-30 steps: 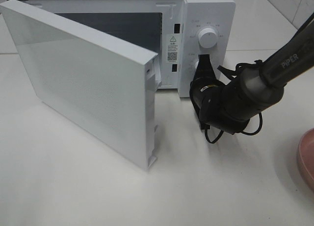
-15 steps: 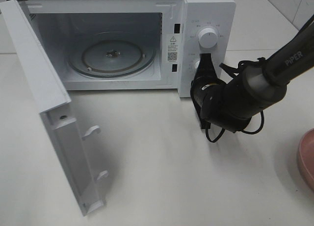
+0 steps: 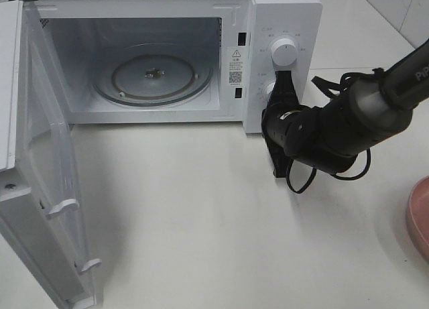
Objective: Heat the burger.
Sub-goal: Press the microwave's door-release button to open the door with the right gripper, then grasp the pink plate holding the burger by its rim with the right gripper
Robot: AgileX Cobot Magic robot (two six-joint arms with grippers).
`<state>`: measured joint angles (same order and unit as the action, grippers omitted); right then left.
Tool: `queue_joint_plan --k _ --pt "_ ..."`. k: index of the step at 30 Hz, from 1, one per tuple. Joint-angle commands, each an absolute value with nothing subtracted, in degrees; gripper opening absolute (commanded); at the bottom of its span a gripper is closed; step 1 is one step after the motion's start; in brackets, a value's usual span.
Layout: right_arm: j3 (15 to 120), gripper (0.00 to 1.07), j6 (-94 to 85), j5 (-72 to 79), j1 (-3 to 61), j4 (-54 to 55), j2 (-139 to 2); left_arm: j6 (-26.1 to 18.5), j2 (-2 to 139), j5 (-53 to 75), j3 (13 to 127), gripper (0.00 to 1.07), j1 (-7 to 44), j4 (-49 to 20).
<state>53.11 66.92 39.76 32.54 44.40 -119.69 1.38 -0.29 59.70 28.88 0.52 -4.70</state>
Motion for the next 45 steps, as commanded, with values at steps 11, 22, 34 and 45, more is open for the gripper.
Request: queue_joint_plan --k 11,22,34,45 --pt "49.3 0.00 58.3 30.2 32.8 36.8 -113.6 1.4 -1.5 59.2 28.8 1.00 0.5 -4.6" --pt "47.9 0.00 45.0 17.9 32.7 26.9 -106.7 1.4 -1.5 59.2 28.8 1.00 0.5 -4.6" --pt "48.0 0.01 15.4 -1.5 32.7 25.7 -99.3 1.4 -1.5 59.2 28.8 1.00 0.5 -4.6" --pt "48.0 0.03 -6.8 -21.0 32.5 21.5 -93.6 1.4 -1.5 59.2 28.8 1.00 0.5 -4.6"
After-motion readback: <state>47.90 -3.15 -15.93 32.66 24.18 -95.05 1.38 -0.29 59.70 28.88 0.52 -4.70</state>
